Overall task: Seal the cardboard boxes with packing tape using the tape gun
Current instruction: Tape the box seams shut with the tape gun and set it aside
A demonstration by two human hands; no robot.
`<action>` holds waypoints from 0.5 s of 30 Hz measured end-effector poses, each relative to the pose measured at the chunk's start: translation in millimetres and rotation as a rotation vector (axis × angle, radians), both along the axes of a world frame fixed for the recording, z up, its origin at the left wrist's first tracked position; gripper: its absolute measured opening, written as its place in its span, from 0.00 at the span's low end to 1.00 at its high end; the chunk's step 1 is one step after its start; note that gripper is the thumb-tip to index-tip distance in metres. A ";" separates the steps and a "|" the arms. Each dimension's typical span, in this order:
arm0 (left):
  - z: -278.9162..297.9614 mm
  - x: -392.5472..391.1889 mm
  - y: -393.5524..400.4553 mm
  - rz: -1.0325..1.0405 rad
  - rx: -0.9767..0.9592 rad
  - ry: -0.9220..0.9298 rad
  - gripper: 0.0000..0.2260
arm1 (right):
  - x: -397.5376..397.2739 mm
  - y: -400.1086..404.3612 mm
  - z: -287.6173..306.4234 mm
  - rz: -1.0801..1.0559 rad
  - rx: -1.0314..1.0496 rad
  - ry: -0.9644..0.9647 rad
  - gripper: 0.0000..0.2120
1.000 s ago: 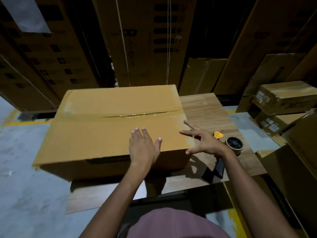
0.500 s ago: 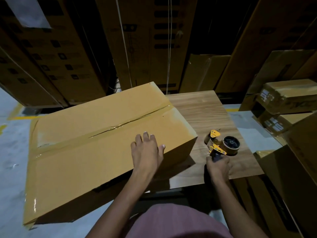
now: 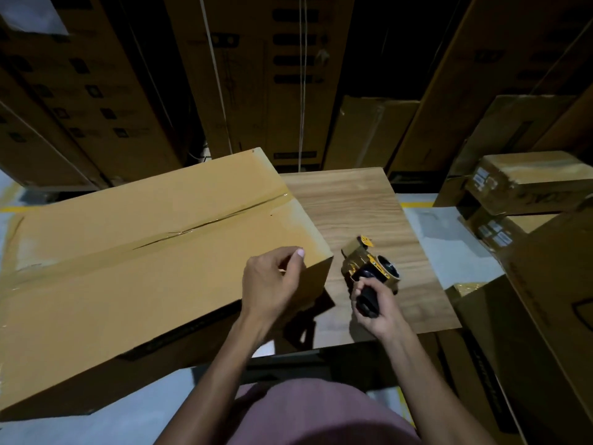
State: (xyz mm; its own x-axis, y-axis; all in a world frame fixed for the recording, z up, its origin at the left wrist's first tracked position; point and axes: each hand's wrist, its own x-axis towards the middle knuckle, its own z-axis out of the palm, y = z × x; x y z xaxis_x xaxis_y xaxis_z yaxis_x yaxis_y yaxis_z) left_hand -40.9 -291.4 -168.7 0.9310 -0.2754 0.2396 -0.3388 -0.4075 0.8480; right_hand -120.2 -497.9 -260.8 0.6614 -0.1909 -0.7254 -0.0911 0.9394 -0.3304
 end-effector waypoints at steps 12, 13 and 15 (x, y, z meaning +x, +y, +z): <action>56.3 92.2 -12.8 -0.073 -0.205 0.721 0.31 | 5.6 38.4 84.3 0.404 -0.682 -0.260 0.15; 59.1 99.1 -14.2 -0.102 -0.190 0.767 0.33 | 5.8 41.6 86.8 0.416 -0.711 -0.254 0.17; 60.7 111.9 -13.5 -0.146 -0.191 0.832 0.35 | 6.8 47.3 89.9 0.432 -0.743 -0.242 0.20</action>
